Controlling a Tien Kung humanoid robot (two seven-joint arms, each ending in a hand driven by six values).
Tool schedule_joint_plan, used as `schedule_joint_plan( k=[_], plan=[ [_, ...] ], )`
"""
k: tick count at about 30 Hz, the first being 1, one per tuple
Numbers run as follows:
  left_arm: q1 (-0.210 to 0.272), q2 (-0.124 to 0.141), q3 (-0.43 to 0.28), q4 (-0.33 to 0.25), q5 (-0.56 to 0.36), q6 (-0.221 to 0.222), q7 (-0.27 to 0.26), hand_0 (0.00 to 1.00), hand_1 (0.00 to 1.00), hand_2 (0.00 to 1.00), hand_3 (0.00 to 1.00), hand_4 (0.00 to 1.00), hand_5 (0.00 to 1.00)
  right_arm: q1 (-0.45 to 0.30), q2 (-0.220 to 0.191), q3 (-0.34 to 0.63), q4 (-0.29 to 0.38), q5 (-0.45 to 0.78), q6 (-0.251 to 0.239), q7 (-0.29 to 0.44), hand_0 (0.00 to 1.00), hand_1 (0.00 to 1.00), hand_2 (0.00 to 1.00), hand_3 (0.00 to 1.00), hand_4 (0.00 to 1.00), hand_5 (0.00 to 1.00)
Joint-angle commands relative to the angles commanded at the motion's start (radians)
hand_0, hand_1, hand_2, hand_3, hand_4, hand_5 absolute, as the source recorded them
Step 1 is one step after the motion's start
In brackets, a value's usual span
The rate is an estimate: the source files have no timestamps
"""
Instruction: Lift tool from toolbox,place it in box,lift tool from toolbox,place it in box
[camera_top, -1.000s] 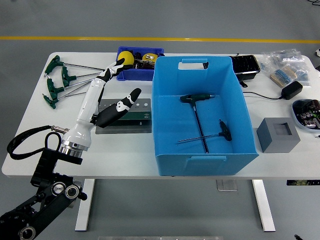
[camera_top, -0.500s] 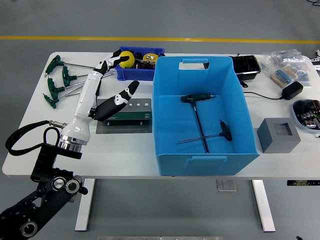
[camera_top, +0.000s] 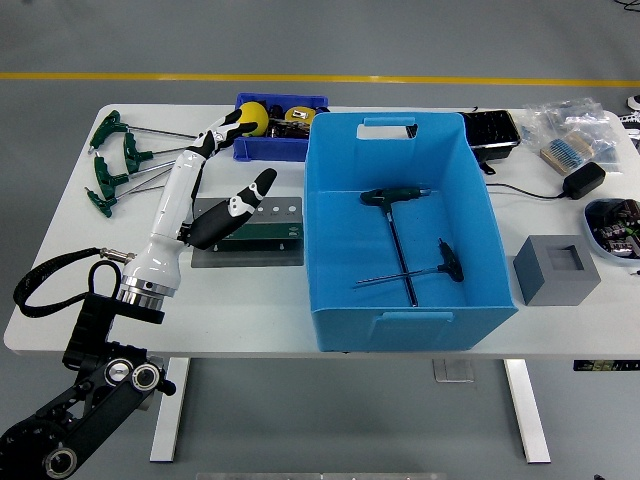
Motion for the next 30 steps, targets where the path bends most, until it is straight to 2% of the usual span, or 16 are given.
schedule_joint_plan(
  k=[9, 10, 12, 21, 23, 25, 27, 28, 30],
  plan=[
    [-0.005, -0.002, -0.008, 0.01, 0.016, 0.004, 0.015, 0.798, 0.833, 0.943, 0.786, 0.839, 0.726, 0.001, -0.002, 0.001, 0.0, 0.011, -0.002, 0.005, 0.651, 0.643, 0.714, 0.569, 0.815, 0.758],
    [-0.004, -0.004, -0.011, 0.011, 0.015, 0.004, 0.015, 0.799, 0.833, 0.944, 0.827, 0.84, 0.728, 0.002, -0.002, -0.005, 0.0, 0.015, -0.002, 0.007, 0.651, 0.642, 0.714, 0.567, 0.814, 0.759],
    [0.0, -0.005, -0.017, 0.011, 0.016, 0.004, 0.013, 0.799, 0.833, 0.944, 0.827, 0.84, 0.728, 0.002, -0.002, -0.011, 0.001, 0.021, -0.002, 0.008, 0.651, 0.642, 0.714, 0.567, 0.814, 0.759],
    [0.018, -0.029, -0.067, 0.028, -0.001, -0.011, 0.009, 0.798, 0.833, 0.946, 0.852, 0.845, 0.733, -0.012, 0.004, -0.001, 0.0, 0.005, -0.003, -0.002, 0.651, 0.642, 0.714, 0.567, 0.815, 0.758],
    [0.029, -0.045, -0.105, 0.029, -0.03, -0.02, 0.025, 0.804, 0.835, 0.947, 0.862, 0.856, 0.747, -0.016, 0.006, -0.005, 0.001, 0.01, -0.004, -0.002, 0.651, 0.641, 0.713, 0.567, 0.815, 0.757],
    [0.049, -0.073, -0.154, 0.022, -0.017, -0.022, 0.041, 0.804, 0.835, 0.947, 0.862, 0.856, 0.747, -0.019, 0.008, -0.009, 0.002, 0.019, -0.004, -0.001, 0.651, 0.641, 0.713, 0.567, 0.815, 0.757],
    [0.065, -0.09, -0.195, 0.013, -0.016, -0.027, 0.043, 0.804, 0.835, 0.947, 0.862, 0.856, 0.747, -0.02, 0.008, -0.006, 0.002, 0.016, -0.006, -0.002, 0.651, 0.641, 0.713, 0.567, 0.815, 0.757],
    [0.071, -0.095, -0.21, 0.009, -0.023, -0.032, 0.044, 0.836, 0.877, 0.962, 0.89, 0.99, 0.944, -0.018, 0.008, -0.005, 0.003, 0.011, -0.006, -0.003, 0.651, 0.642, 0.713, 0.568, 0.813, 0.755],
    [0.083, -0.094, -0.234, 0.005, -0.064, -0.057, 0.054, 0.836, 0.877, 0.962, 0.89, 0.99, 0.944, -0.017, 0.008, 0.002, 0.004, -0.003, -0.007, -0.007, 0.651, 0.642, 0.713, 0.568, 0.813, 0.755]
  ],
)
